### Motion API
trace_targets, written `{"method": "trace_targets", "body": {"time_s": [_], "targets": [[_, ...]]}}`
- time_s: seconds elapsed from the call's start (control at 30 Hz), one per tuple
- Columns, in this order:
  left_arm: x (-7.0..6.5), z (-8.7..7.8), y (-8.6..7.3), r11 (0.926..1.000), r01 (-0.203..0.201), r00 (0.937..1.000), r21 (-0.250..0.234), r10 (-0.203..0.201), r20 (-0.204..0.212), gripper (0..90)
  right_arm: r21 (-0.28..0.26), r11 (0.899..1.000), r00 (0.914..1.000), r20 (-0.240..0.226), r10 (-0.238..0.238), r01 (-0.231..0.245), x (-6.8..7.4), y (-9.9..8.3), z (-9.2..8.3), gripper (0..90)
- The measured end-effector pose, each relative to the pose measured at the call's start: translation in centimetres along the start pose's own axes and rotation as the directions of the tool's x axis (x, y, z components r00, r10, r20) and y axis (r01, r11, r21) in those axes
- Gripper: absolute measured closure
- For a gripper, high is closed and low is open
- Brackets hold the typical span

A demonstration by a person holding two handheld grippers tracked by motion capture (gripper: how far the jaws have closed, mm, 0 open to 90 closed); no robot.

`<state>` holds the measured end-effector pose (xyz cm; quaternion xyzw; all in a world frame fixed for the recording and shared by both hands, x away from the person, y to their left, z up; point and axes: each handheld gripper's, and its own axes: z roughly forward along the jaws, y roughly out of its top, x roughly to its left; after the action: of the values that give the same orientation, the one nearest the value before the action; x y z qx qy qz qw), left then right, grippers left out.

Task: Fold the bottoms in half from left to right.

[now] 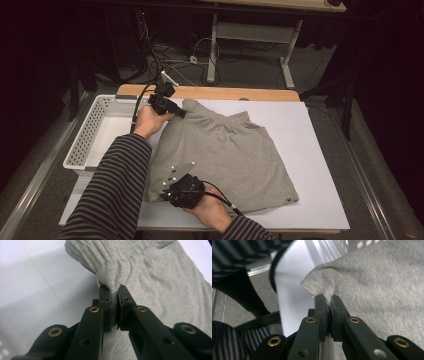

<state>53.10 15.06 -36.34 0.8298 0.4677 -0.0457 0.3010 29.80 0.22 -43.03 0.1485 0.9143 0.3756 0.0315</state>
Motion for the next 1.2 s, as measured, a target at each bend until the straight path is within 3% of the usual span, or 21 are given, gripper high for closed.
{"method": "trace_targets", "body": {"time_s": [0.33, 0.5, 0.63, 0.77, 1.0, 1.2], "targets": [[0.9, -4.0, -0.5, 0.9998, 0.003, 0.9998, -0.019, -0.003, -0.022, 82.2, -0.108, 0.994, 0.9975, -0.066, -0.027, 0.02, 1.2, 2.9, -1.7, 86.9], [1.6, -4.8, -1.3, 0.9996, 0.014, 0.9995, -0.026, -0.015, -0.026, 82.2, -0.145, 0.989, 0.9967, -0.076, -0.028, 0.017, 1.4, 3.2, -2.5, 86.8], [1.5, -4.0, -1.3, 0.9996, 0.018, 0.9998, -0.02, -0.018, -0.001, 82.1, -0.155, 0.988, 0.9979, -0.065, 0.0, -0.011, 0.8, 2.1, -3.0, 86.8], [0.8, -3.2, -1.1, 1.0, -0.002, 0.9999, -0.009, 0.003, 0.01, 82.0, -0.181, 0.981, 0.9967, -0.061, 0.053, -0.064, 0.0, 0.3, -4.1, 86.8], [-0.6, -2.2, -0.6, 0.9998, -0.02, 0.9996, 0.002, 0.02, 0.019, 82.1, -0.218, 0.97, 0.9942, 0.003, 0.107, -0.104, -1.1, -2.9, -6.6, 86.8], [-1.3, -1.1, 0.0, 0.9997, -0.024, 0.9994, -0.008, 0.024, 0.024, 82.2, -0.224, 0.965, 0.9862, 0.059, 0.155, -0.138, -2.1, -5.4, -8.5, 86.8]]}}
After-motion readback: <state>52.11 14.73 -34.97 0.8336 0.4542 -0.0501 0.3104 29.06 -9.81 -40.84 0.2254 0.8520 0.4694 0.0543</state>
